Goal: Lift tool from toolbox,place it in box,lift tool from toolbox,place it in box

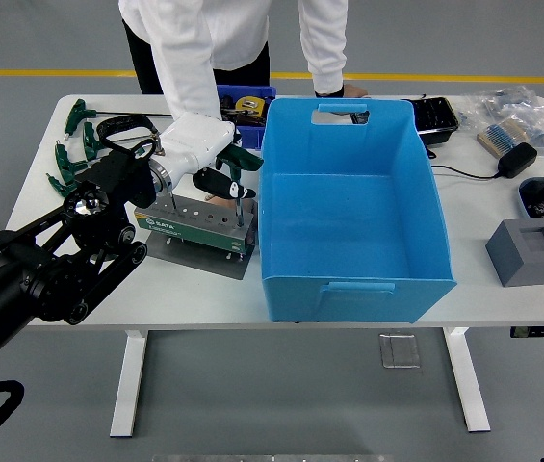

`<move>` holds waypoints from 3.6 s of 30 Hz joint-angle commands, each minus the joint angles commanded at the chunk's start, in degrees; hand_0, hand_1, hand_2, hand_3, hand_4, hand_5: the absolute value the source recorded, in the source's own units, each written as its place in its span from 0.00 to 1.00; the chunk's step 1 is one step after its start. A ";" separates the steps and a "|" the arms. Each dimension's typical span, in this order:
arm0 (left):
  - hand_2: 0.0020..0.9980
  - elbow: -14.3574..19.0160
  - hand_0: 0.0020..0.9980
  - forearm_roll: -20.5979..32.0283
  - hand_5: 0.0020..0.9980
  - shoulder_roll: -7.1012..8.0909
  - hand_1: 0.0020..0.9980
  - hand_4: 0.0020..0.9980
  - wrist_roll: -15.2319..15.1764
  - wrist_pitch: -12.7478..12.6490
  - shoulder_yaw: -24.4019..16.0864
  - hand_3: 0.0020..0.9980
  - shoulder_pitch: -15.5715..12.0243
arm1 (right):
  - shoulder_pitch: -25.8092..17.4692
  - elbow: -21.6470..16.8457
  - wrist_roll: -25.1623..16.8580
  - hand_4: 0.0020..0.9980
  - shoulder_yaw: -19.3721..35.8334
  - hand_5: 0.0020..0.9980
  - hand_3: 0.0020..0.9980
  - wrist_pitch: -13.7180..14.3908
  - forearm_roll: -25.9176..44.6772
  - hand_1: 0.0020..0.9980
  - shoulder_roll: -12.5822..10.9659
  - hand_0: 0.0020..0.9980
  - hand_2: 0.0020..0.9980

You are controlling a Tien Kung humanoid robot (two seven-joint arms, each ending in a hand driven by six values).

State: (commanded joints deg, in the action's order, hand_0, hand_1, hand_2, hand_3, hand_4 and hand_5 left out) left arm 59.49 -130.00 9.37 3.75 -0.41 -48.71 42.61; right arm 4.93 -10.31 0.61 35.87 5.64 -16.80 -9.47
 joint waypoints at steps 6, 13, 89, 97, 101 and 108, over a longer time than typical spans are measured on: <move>0.19 -1.40 0.28 0.00 0.60 -0.14 0.18 1.00 -0.01 -0.61 0.23 0.23 0.79 | 0.28 0.00 -0.10 1.00 0.15 0.97 0.79 -0.07 -0.07 0.65 -0.11 0.64 0.76; 0.15 -2.35 0.25 0.00 0.62 -0.33 0.14 1.00 0.66 -1.59 0.43 0.19 0.98 | 0.45 0.00 -0.13 1.00 0.32 0.97 0.79 -0.08 -0.17 0.65 -0.18 0.64 0.76; 0.00 10.89 0.13 8.93 0.53 7.72 0.00 0.67 4.38 -1.49 8.17 0.01 7.09 | -0.57 0.00 0.23 1.00 1.74 0.97 0.79 0.21 -1.14 0.64 0.32 0.64 0.76; 0.00 10.41 0.13 10.46 0.51 7.52 0.00 0.66 4.44 -1.59 7.84 0.01 7.38 | -0.33 0.00 0.28 1.00 2.23 0.97 0.79 0.12 -1.56 0.64 0.25 0.64 0.76; 0.00 9.59 0.13 10.43 0.50 7.28 0.00 0.65 4.19 -1.72 8.11 0.01 7.00 | -0.23 0.00 0.26 1.00 2.20 0.97 0.79 0.13 -1.39 0.64 0.27 0.64 0.76; 0.00 10.15 0.13 9.16 0.50 7.23 0.00 0.65 3.90 -1.80 7.62 0.01 5.81 | -0.05 0.00 0.21 1.00 2.42 0.97 0.79 0.11 -1.49 0.64 0.25 0.64 0.76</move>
State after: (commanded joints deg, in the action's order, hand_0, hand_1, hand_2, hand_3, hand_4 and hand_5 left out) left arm 69.64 -120.84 16.60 7.65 -2.21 -41.10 48.43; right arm 4.89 -10.31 0.82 38.29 5.75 -18.29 -9.23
